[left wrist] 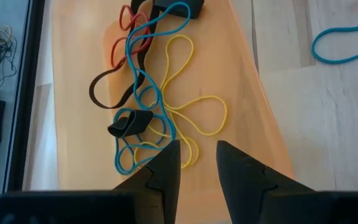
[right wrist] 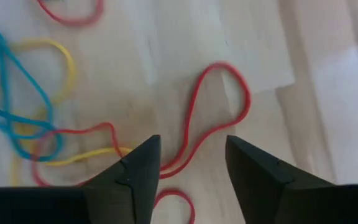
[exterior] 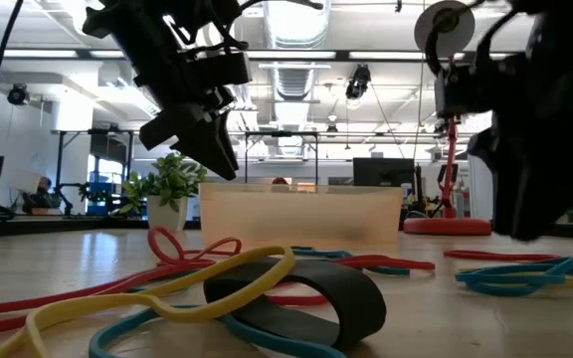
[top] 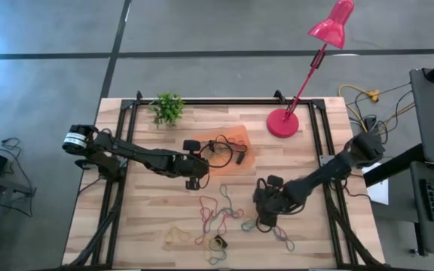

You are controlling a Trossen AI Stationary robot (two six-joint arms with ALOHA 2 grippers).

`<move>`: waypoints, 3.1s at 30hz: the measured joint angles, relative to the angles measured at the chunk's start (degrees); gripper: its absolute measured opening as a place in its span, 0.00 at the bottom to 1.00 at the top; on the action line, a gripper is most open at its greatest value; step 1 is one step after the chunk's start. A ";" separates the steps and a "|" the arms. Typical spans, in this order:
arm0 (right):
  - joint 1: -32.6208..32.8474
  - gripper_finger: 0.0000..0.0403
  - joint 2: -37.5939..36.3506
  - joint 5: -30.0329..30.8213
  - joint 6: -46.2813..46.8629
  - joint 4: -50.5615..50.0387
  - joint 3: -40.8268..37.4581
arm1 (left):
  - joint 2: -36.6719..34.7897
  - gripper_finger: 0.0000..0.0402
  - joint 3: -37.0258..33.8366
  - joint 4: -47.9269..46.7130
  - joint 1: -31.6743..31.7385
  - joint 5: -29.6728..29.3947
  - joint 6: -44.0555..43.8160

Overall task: Pick and place rubber bands into bin
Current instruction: Put the red rubber band into the orange bin

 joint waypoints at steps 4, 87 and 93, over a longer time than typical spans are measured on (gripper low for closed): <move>0.00 0.44 2.11 -1.28 0.04 -0.03 -0.02 | 0.00 0.22 -0.02 0.21 0.01 0.00 0.03; 0.66 0.02 0.56 2.15 -12.74 0.68 -0.94 | 0.00 0.22 -0.33 2.96 0.02 0.00 0.13; 0.66 0.02 0.43 3.67 -14.67 0.53 0.89 | 0.00 0.22 -0.33 2.98 0.02 0.00 0.13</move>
